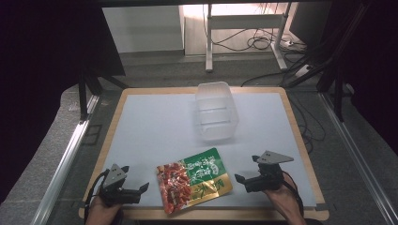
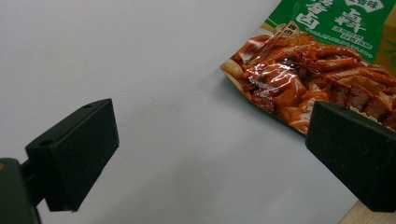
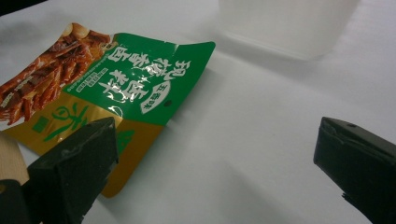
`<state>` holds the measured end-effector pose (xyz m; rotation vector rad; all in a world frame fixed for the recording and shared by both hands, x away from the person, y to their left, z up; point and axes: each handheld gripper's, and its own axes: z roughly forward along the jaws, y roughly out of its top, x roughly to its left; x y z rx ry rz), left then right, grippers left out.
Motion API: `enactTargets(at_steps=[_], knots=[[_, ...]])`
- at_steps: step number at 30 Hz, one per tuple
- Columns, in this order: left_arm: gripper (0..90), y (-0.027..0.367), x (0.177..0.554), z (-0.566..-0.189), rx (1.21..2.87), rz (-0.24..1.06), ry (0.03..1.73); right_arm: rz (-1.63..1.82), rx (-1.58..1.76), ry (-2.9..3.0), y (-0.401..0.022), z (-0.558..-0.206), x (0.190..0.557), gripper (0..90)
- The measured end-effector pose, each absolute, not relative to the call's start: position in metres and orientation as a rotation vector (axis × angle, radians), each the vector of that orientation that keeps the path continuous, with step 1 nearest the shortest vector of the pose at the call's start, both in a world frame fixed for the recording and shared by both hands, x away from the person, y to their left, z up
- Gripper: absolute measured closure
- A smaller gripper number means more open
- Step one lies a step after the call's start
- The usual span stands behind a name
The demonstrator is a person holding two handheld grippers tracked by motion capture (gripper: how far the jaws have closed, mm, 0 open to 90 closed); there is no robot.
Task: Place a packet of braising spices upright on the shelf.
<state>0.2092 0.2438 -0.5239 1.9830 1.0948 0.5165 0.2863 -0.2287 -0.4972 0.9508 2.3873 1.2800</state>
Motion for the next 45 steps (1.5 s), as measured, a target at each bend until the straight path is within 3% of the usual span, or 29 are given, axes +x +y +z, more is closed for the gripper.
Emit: enactTargets(at_steps=[17,25,27,39,45], knots=[[2.5,0.244,0.209,-0.524,1.984,0.517,1.093,1.2,0.838,2.541,-0.187,-0.508,0.292,2.5],[2.6,0.243,0.21,-0.524,1.986,0.515,1.092,1.156,0.849,2.602,-0.177,-0.508,0.295,13.6],[2.5,0.243,0.209,-0.524,1.987,0.516,1.091,1.141,0.843,2.602,-0.172,-0.51,0.296,20.0],[2.6,0.243,0.209,-0.524,1.986,0.516,1.089,1.089,0.906,2.668,-0.161,-0.518,0.31,31.5],[2.6,0.243,0.21,-0.524,1.983,0.515,1.091,1.079,0.838,2.702,-0.149,-0.517,0.312,46.8]])
